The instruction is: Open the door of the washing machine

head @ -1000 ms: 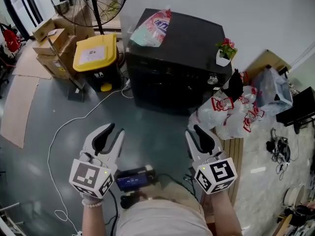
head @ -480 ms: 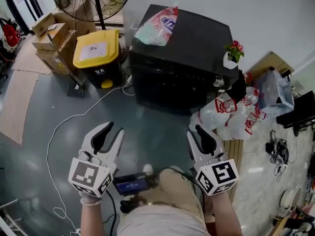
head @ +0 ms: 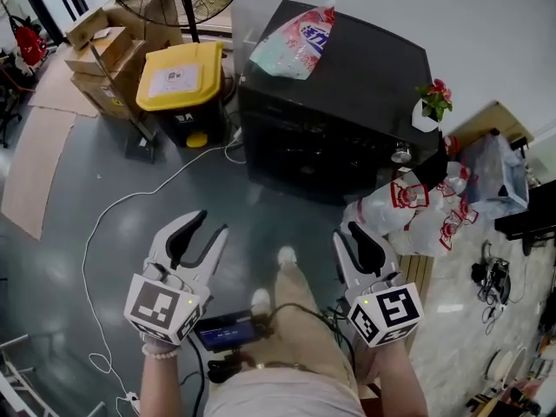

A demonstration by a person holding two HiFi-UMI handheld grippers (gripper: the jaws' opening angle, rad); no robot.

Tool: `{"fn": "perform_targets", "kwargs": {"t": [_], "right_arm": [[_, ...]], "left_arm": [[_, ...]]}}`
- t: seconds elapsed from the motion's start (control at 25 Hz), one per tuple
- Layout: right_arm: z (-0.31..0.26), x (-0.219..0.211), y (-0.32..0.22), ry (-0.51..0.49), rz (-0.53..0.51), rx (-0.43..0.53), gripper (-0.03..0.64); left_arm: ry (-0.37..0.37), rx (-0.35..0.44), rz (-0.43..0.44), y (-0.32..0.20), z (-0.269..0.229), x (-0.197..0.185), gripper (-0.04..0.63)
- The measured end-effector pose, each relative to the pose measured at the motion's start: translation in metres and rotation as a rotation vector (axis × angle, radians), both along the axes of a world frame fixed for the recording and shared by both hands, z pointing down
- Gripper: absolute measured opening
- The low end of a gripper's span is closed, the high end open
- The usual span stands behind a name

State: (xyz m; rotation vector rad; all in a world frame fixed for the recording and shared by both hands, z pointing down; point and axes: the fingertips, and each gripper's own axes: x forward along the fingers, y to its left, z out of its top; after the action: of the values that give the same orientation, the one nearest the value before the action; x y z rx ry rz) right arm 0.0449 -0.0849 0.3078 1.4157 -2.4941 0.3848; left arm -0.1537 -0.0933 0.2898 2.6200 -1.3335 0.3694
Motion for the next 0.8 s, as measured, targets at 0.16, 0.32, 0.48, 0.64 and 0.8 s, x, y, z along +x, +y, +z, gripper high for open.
{"fn": "perform_targets", "kwargs": {"t": [0.16, 0.32, 0.48, 0.64, 0.8], "right_arm": [[0.005, -0.001, -0.019, 0.003, -0.039, -0.001, 0.103], [0.011, 0.003, -0.04, 0.016, -0.059, -0.005, 0.103], [0.02, 0.012, -0.058, 0.011, -0.068, -0.019, 0.103], [0.032, 0.019, -0.074, 0.007, -0.083, -0.037, 0.12], [0.047, 0.026, -0.087, 0.015, -0.088, -0.049, 0.12]], "left_arm": [[-0.002, -0.003, -0.009, -0.018, 0.007, 0.004, 0.147], [-0.01, -0.02, 0.006, -0.037, 0.019, 0.012, 0.147], [-0.021, -0.034, 0.018, -0.056, 0.032, 0.025, 0.149], [-0.033, -0.044, 0.014, -0.076, 0.048, 0.034, 0.169], [-0.041, -0.058, 0.02, -0.094, 0.069, 0.042, 0.173]]}}
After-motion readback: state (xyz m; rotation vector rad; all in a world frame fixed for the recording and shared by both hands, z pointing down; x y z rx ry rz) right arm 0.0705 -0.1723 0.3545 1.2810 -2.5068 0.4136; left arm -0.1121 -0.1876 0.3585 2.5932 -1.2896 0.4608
